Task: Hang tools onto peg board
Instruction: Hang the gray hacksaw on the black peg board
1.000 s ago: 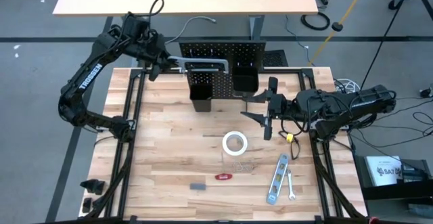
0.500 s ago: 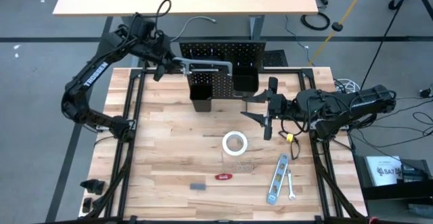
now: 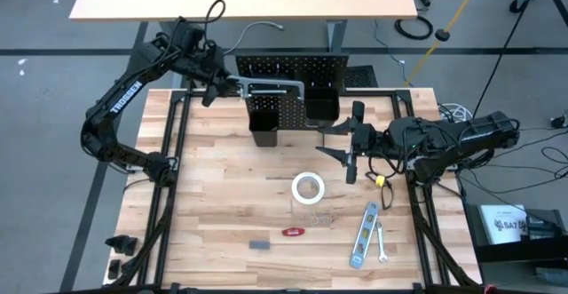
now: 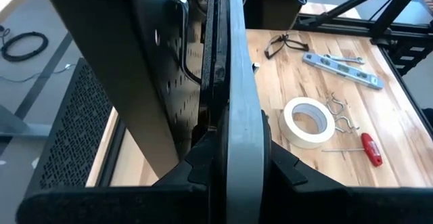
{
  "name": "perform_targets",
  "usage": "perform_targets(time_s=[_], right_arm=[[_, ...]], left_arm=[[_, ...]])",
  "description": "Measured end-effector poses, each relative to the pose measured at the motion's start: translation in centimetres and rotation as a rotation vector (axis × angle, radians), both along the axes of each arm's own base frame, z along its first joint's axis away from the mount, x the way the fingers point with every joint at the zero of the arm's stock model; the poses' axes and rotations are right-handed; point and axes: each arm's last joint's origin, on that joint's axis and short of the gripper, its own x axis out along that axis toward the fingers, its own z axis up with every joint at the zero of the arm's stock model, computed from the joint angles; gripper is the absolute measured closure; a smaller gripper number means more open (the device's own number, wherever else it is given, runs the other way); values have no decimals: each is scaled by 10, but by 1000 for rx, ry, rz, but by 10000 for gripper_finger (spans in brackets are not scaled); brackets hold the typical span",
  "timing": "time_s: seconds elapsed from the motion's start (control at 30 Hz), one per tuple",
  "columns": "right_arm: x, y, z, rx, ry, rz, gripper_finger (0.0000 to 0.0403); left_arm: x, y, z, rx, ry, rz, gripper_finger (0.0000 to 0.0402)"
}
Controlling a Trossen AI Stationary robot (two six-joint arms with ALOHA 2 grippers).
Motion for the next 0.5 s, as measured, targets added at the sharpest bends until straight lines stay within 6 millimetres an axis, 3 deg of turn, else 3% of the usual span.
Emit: perform_targets(time_s=[0.1, 0.27, 0.5], right_arm=[[0, 0, 0, 2, 0, 0, 222], [0, 0, 0, 3, -1, 0, 222], [0, 0, 0, 3, -1, 0, 222]], left_arm=[[0, 0, 0, -5, 17, 31, 323], [-1, 1, -1, -16, 28, 58, 258], [-1, 1, -1, -21, 29, 60, 245]])
